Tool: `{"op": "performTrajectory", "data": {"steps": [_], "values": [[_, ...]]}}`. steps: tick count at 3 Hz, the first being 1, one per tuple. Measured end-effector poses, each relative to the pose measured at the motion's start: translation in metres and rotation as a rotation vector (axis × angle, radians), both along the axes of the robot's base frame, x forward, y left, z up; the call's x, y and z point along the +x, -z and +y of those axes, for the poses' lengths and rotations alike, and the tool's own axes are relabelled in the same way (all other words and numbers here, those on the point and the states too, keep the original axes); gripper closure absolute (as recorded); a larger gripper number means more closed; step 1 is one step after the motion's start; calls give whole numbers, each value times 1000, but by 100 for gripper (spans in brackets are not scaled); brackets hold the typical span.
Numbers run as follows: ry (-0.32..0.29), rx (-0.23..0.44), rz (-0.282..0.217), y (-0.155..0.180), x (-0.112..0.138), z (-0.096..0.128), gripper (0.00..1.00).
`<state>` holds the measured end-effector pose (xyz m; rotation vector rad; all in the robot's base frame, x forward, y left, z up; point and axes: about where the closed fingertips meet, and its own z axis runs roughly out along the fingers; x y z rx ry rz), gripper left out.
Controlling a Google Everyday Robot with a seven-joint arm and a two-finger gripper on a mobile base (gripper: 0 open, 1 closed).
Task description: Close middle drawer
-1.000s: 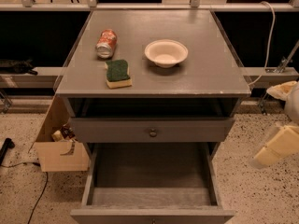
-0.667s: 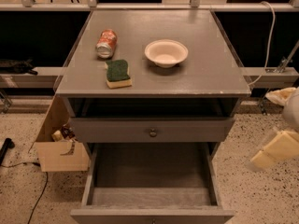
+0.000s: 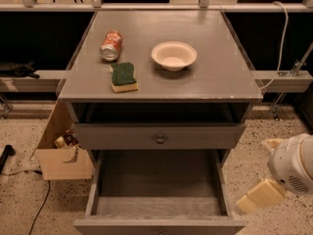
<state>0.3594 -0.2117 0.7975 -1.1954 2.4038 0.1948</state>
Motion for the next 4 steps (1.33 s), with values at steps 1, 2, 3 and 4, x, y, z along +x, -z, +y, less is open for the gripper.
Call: {"op": "performTrajectory", "data": {"steps": [1, 2, 3, 4], "values": [[0, -2, 10, 6, -3, 0, 0], [11, 6, 15, 14, -5, 3, 0], [26, -52, 54, 54, -7, 13, 0], [43, -104, 73, 79, -4, 12, 0]]}}
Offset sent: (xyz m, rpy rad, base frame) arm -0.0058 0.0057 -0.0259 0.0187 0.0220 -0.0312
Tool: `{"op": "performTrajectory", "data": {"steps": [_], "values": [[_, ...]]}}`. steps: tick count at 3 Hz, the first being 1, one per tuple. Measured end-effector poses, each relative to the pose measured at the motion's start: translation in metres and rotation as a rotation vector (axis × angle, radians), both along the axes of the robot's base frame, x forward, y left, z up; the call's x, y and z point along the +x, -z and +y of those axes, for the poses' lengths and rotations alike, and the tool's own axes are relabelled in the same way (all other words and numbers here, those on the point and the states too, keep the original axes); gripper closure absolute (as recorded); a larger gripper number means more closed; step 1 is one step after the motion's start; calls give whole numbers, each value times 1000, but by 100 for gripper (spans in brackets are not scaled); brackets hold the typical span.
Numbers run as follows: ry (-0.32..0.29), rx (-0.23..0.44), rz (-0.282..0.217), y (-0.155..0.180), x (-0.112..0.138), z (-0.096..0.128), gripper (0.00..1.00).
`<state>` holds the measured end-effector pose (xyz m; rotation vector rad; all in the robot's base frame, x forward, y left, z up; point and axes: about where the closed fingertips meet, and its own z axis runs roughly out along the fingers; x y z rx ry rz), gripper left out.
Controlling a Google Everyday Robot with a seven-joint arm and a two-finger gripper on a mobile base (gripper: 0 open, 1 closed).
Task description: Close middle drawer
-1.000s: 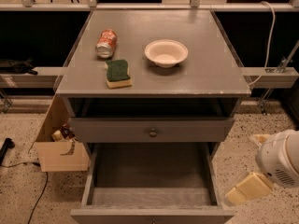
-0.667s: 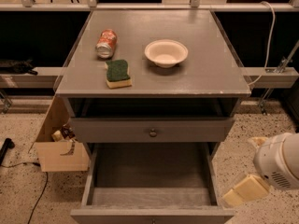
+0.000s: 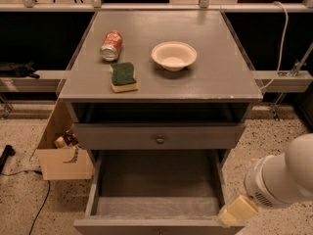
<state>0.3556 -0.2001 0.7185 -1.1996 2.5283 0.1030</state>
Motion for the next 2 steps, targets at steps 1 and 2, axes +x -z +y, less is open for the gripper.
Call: {"op": "performTrajectory", "data": {"steps": [1, 2], "values": [[12, -59, -46, 5, 0, -10, 0], [13, -66, -53, 5, 1, -12, 0]]}}
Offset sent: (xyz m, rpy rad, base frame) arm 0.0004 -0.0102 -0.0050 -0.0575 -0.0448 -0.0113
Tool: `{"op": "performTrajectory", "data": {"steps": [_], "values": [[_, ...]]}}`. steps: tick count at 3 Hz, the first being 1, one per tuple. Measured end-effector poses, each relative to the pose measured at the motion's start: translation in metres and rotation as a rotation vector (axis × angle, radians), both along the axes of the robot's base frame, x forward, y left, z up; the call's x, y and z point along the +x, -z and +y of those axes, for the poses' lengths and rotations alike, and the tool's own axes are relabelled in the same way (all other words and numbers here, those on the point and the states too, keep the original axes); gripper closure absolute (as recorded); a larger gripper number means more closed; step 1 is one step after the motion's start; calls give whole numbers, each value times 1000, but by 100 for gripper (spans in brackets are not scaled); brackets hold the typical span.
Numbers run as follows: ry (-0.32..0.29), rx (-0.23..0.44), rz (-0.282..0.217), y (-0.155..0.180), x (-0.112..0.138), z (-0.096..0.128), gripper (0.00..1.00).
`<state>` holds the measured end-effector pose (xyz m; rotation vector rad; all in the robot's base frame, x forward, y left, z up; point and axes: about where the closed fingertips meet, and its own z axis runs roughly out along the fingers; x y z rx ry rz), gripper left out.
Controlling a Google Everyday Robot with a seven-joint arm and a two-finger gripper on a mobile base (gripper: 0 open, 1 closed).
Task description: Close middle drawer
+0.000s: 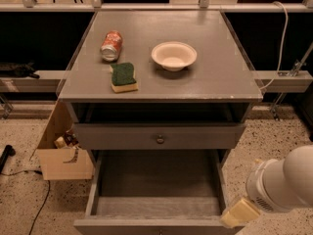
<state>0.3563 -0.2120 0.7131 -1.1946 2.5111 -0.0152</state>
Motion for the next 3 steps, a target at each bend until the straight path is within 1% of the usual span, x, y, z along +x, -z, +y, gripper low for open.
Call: {"op": "performTrajectory", "data": {"steps": [1, 2, 3], "values": [[-6, -23, -4, 11, 3, 4, 0], [-68, -55, -6, 49, 22, 17, 0], [-117, -69, -9, 83, 40, 20, 0]]}}
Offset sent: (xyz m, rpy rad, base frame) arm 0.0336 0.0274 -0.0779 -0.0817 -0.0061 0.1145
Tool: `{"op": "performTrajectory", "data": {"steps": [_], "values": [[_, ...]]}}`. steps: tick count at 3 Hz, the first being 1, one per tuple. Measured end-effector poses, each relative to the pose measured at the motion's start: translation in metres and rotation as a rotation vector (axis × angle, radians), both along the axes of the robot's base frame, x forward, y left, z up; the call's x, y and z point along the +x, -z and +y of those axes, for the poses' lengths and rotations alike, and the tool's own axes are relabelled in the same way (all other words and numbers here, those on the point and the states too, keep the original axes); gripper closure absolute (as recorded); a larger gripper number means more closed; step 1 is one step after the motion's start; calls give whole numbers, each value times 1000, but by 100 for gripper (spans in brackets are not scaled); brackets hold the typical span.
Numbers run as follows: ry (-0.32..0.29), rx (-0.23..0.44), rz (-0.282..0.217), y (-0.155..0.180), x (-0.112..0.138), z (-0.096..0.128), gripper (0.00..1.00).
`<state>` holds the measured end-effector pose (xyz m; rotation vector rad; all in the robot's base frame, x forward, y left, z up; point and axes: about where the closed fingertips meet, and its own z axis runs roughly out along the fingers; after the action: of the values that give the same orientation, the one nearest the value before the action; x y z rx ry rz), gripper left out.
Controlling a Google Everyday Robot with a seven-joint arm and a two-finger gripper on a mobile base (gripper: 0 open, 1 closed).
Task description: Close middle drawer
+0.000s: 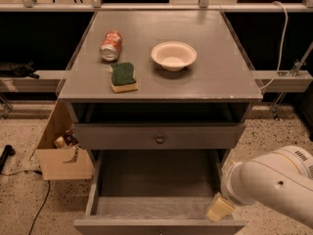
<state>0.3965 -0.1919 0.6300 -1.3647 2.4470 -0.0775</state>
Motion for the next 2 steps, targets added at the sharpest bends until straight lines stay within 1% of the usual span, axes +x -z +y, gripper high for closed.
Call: {"op": "performTrajectory", "data": {"steps": [1, 2], "values": [[-33, -36, 25, 40, 16, -2, 0], [-48, -55, 20, 43, 19, -4, 0]]}}
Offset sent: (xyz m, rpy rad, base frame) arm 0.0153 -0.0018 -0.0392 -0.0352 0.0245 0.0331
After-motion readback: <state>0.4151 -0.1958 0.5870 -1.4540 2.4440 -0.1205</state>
